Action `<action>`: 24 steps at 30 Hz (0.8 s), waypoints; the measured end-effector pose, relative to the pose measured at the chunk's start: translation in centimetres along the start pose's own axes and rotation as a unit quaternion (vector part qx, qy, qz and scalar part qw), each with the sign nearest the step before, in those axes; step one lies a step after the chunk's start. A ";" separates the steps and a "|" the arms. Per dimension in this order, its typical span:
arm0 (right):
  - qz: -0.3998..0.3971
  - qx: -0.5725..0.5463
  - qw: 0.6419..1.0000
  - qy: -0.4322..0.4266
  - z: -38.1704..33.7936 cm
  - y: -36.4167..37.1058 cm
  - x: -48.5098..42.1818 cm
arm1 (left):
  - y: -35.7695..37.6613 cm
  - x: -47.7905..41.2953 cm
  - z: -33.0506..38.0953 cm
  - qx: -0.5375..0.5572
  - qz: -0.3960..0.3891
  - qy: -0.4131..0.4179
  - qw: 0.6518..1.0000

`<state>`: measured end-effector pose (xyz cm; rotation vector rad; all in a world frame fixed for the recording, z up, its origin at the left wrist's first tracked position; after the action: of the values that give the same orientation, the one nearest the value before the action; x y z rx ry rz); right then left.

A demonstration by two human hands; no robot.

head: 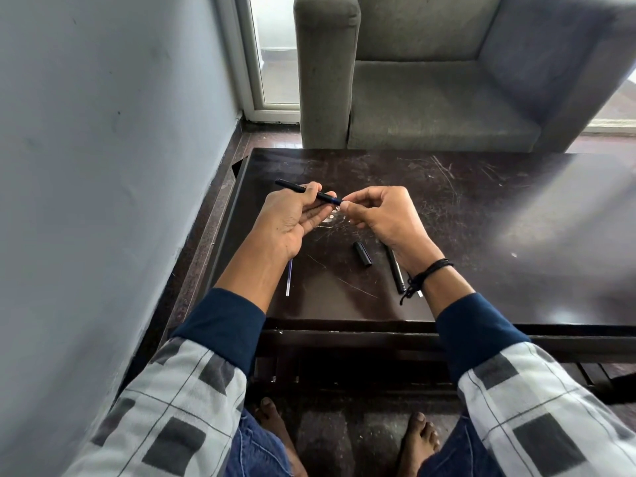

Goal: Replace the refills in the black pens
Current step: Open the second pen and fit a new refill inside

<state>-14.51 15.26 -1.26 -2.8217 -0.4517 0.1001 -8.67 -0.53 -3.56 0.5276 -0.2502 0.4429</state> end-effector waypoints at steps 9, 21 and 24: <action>0.006 -0.006 1.000 0.008 0.2 -0.1 -0.1 | 0.0 -0.1 0.0 -0.004 0.000 0.002 1.000; 0.012 -0.003 1.000 0.015 0.4 0.0 0.0 | 0.0 -0.1 0.0 -0.004 0.002 0.005 1.000; 0.011 -0.014 1.000 0.020 0.3 0.0 0.1 | -0.1 -0.2 0.1 -0.002 0.003 0.006 1.000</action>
<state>-14.42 15.38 -1.59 -2.8506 -0.4172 0.0433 -8.80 -0.69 -3.54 0.5193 -0.2406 0.4505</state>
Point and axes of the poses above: each hand's wrist, its own x-axis away from the middle knuckle, its own y-axis out of the palm, z = x × y, the point moved 10 cm from there along -x, towards the middle knuckle, and after that the axes turned 1 degree about y, right-handed, at the moved point
